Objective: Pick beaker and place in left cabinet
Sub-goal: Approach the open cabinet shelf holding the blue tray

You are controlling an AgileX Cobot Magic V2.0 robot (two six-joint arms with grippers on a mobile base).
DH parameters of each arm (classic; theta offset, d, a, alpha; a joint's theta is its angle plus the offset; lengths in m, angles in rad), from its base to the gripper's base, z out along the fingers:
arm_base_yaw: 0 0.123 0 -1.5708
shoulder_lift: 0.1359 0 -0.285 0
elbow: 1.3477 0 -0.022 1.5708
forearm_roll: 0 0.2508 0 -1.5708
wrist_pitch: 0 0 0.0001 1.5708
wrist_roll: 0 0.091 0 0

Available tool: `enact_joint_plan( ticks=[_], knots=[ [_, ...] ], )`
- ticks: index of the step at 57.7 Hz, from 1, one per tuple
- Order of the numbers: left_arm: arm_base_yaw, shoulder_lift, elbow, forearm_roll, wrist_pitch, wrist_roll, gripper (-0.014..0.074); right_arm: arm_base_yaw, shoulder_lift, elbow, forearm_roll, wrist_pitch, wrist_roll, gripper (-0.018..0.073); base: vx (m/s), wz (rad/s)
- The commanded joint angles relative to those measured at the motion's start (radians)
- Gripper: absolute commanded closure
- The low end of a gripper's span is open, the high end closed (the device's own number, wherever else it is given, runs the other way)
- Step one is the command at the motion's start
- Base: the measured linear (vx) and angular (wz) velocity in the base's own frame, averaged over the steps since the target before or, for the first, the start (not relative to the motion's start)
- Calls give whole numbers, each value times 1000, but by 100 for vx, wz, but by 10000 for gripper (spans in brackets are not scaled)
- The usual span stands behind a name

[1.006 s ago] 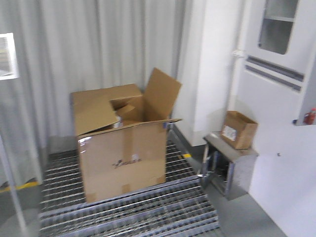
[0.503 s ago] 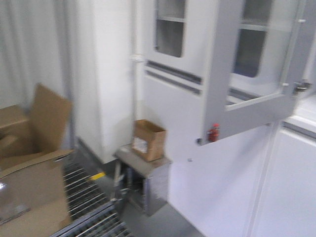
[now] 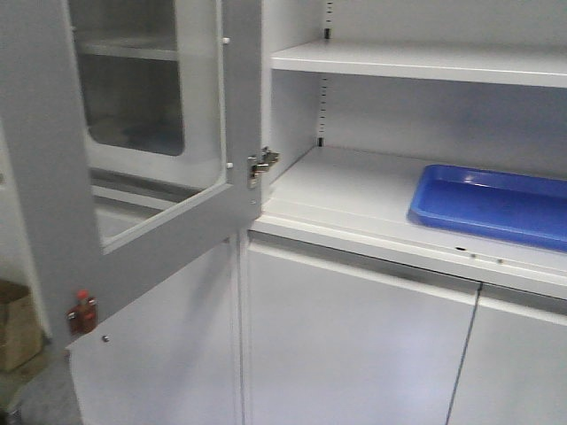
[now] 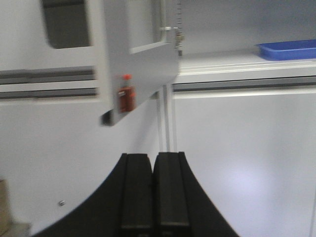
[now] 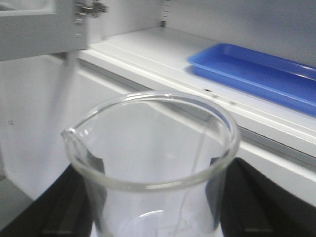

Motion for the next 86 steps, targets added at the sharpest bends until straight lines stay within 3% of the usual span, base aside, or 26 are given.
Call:
enact_joint_plan(
  ticks=[1, 44, 86],
  knots=[
    [-3, -18, 16, -7, -84, -4, 595, -4, 6, -31, -36, -57, 0, 562, 20, -68],
    [-3, -18, 16, -7, -84, -4, 595, -4, 6, -31, -36, -57, 0, 562, 20, -51],
    [-3, -18, 16, -7, -84, -4, 595, -4, 6, -31, -36, -57, 0, 562, 24, 2]
  ],
)
